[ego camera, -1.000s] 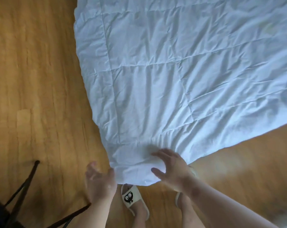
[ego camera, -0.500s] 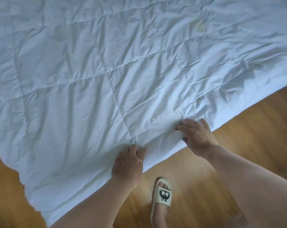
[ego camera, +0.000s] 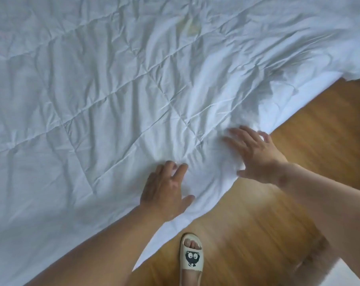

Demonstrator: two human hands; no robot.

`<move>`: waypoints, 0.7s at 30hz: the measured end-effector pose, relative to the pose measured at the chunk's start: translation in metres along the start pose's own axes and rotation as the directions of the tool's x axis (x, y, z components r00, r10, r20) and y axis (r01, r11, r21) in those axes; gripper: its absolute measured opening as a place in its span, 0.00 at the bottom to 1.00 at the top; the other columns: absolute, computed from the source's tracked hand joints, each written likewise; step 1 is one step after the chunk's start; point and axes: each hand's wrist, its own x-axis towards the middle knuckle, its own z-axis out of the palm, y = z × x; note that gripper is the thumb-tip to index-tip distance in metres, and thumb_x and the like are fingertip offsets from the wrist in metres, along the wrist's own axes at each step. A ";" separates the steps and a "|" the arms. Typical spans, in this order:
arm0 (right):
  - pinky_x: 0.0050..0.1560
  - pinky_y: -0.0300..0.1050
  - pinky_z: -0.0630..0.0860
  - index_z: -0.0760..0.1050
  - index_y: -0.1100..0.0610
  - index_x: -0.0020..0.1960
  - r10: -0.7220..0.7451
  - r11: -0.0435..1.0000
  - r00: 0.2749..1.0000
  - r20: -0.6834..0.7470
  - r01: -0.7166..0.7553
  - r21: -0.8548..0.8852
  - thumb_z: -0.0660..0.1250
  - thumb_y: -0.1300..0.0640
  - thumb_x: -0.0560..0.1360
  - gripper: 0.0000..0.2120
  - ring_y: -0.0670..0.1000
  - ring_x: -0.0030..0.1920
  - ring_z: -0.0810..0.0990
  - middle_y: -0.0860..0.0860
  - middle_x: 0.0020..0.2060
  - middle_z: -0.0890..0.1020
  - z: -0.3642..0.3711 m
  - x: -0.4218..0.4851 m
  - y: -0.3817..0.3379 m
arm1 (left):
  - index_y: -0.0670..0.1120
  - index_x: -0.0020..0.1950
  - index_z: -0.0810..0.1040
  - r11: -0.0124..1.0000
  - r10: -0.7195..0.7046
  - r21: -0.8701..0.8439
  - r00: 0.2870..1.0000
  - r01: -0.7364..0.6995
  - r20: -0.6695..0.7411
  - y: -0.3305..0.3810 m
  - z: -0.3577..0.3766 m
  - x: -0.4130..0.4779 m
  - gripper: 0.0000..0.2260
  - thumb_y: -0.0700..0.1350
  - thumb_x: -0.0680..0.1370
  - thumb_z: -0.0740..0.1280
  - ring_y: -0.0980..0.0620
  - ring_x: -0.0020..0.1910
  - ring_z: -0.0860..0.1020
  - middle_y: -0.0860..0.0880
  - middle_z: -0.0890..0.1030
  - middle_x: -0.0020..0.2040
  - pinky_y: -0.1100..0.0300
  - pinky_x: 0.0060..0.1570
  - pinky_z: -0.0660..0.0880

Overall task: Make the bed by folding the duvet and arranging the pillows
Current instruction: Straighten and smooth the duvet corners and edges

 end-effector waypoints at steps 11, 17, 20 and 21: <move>0.51 0.42 0.68 0.75 0.45 0.61 0.021 0.970 0.997 0.068 -0.037 0.240 0.65 0.53 0.77 0.13 0.53 0.53 0.79 0.46 0.45 0.81 -0.035 0.031 0.093 | 0.48 0.35 0.68 0.997 -0.028 -0.065 0.986 0.040 0.164 0.073 -0.008 0.091 0.10 0.42 0.77 0.61 0.44 0.47 0.81 0.45 0.83 0.45 0.59 0.44 0.73; 0.75 0.47 0.63 0.58 0.40 0.79 0.023 0.974 0.950 0.312 -0.092 0.208 0.65 0.44 0.78 0.31 0.47 0.77 0.63 0.42 0.77 0.64 0.000 -0.011 0.130 | 0.53 0.49 0.69 0.987 -0.036 -0.135 0.936 0.088 0.349 0.075 -0.010 0.105 0.05 0.52 0.77 0.63 0.49 0.51 0.79 0.54 0.80 0.51 0.57 0.49 0.76; 0.76 0.48 0.60 0.54 0.44 0.81 0.119 0.967 0.986 0.121 -0.143 0.209 0.67 0.50 0.79 0.35 0.48 0.80 0.54 0.44 0.80 0.56 -0.013 -0.003 0.150 | 0.53 0.61 0.66 0.989 -0.019 -0.141 0.985 0.043 0.170 0.104 -0.013 0.124 0.16 0.59 0.78 0.63 0.49 0.56 0.77 0.53 0.75 0.55 0.56 0.52 0.76; 0.75 0.48 0.62 0.55 0.45 0.81 0.163 0.963 0.985 0.066 -0.173 0.208 0.67 0.53 0.78 0.35 0.49 0.80 0.53 0.45 0.80 0.56 -0.021 0.002 0.159 | 0.54 0.66 0.65 0.989 0.012 -0.146 0.991 0.007 0.131 0.114 -0.015 0.134 0.20 0.59 0.78 0.63 0.51 0.60 0.74 0.53 0.72 0.59 0.57 0.56 0.75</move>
